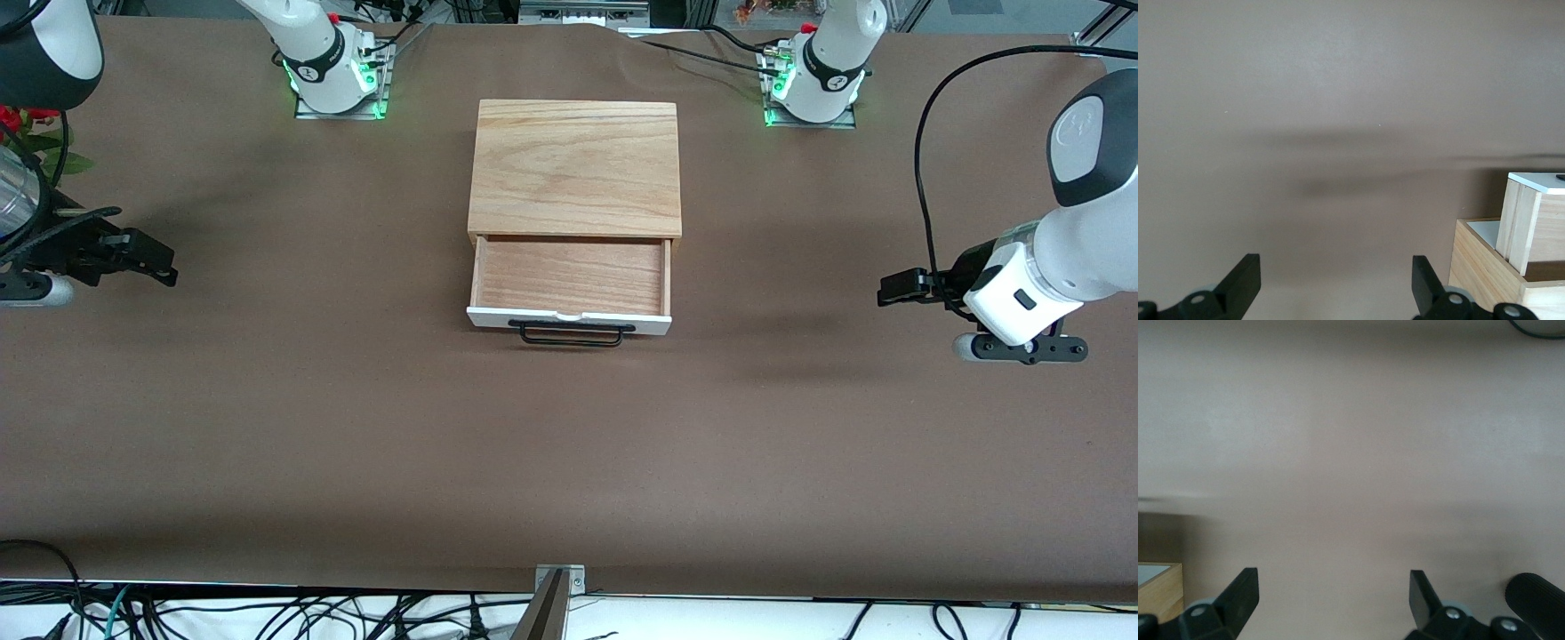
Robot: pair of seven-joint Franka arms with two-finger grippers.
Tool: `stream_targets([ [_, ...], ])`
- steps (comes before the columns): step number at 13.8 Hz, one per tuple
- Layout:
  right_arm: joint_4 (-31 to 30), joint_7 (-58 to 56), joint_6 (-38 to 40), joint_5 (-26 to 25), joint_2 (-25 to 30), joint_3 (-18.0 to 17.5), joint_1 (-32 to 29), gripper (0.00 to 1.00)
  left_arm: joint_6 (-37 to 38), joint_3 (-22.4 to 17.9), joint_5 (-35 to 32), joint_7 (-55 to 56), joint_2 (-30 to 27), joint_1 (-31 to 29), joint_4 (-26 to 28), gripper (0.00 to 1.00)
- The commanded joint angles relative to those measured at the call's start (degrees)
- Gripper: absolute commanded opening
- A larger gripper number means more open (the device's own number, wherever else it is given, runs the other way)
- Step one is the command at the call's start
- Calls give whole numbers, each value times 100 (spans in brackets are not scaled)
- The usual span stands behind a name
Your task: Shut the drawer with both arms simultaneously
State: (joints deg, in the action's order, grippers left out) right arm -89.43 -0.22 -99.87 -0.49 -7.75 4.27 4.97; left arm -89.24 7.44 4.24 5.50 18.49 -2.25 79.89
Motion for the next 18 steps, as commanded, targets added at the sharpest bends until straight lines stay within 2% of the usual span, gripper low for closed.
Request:
stream_targets([
  [1,171,30,135,-92,-59,-5,30,100,39,21,-152,-41,-56,-13,0,100],
  [10,180,13,135,-92,-59,-5,30,100,39,12,-169,-41,-56,-4,0,100],
  [13,180,13,135,-92,-59,-5,30,100,21,47,-599,29,-100,57,-9,100],
  [18,171,13,126,-83,-59,-5,30,100,30,56,-618,30,-135,49,0,100],
])
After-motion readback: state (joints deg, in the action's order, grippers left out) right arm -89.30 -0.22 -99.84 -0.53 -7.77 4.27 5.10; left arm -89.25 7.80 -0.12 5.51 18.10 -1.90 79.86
